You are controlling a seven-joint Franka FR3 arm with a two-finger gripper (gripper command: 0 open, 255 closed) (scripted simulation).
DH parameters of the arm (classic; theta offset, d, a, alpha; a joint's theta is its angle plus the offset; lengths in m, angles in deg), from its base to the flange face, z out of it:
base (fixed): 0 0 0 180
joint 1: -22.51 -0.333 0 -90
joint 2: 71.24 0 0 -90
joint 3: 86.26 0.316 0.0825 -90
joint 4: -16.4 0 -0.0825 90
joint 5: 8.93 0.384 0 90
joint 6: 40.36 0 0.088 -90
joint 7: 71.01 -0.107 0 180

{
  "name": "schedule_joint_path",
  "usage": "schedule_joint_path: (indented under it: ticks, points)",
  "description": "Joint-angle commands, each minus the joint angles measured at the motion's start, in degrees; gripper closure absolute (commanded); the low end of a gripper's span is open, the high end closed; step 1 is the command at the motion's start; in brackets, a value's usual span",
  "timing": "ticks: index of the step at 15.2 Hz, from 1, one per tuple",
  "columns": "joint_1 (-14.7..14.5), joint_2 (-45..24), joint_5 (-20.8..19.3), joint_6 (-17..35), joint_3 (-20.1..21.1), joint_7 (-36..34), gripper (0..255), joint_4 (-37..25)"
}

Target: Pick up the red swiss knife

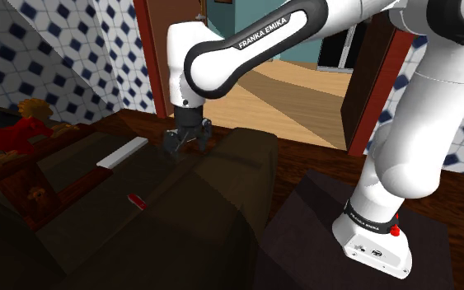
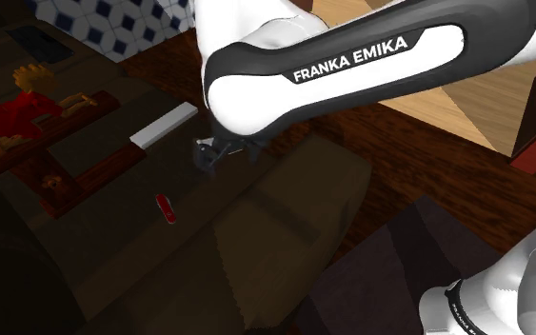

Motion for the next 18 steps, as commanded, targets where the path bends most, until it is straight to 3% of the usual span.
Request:
schedule_joint_path:
  ticks: [1, 12, 18]
  points:
    - [-0.8, -4.5, -1.0, 1.2, 0.9, -2.2, 0, -3.4]
    - [-7.9, -27.7, -7.6, 1.5, 2.2, -12.0, 0, -26.7]
    - [-8.5, -30.3, -8.3, 4.5, 1.8, -12.4, 0, -26.3]
